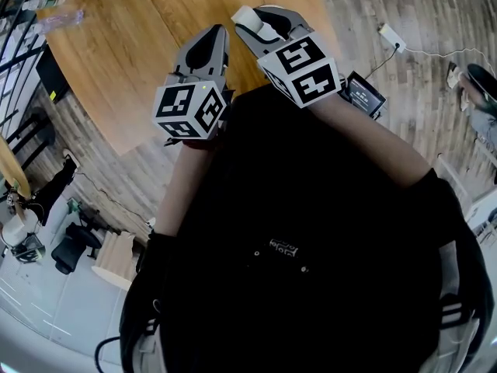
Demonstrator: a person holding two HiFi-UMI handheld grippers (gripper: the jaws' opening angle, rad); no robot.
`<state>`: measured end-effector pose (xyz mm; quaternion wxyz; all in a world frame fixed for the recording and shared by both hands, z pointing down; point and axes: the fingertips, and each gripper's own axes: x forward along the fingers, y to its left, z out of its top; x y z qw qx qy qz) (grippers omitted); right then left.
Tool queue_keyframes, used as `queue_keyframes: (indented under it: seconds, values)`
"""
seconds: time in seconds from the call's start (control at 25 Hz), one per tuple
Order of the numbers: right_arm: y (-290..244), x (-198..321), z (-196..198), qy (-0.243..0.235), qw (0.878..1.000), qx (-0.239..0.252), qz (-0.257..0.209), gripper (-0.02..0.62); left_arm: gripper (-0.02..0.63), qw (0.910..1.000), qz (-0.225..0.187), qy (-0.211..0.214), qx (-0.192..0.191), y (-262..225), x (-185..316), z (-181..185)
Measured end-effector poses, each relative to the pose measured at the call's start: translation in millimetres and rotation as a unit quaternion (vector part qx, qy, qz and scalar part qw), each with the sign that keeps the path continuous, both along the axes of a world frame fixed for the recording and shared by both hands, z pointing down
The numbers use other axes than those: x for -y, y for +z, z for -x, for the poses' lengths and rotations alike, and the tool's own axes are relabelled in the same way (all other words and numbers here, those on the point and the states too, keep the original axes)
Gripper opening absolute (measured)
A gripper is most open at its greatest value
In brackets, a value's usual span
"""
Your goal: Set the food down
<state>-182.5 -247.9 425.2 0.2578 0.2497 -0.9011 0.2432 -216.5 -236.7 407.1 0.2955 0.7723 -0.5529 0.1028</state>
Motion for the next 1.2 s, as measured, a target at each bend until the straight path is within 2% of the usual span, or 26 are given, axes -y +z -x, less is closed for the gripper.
queue_keyframes:
  seconds: [0.52,1.2]
  values:
    - [47.4,10.3,-7.2,0.001,0.999,-0.028,0.021,0.170,0.006,0.9994,0.032,-0.002,-0.012,28.0,3.5,-9.7]
    - [94.3,8.6,-5.9,-0.016,0.997,-0.051,0.060,0.170,0.006,0.9982,0.059,-0.012,-0.006,38.0,-0.8,-12.4]
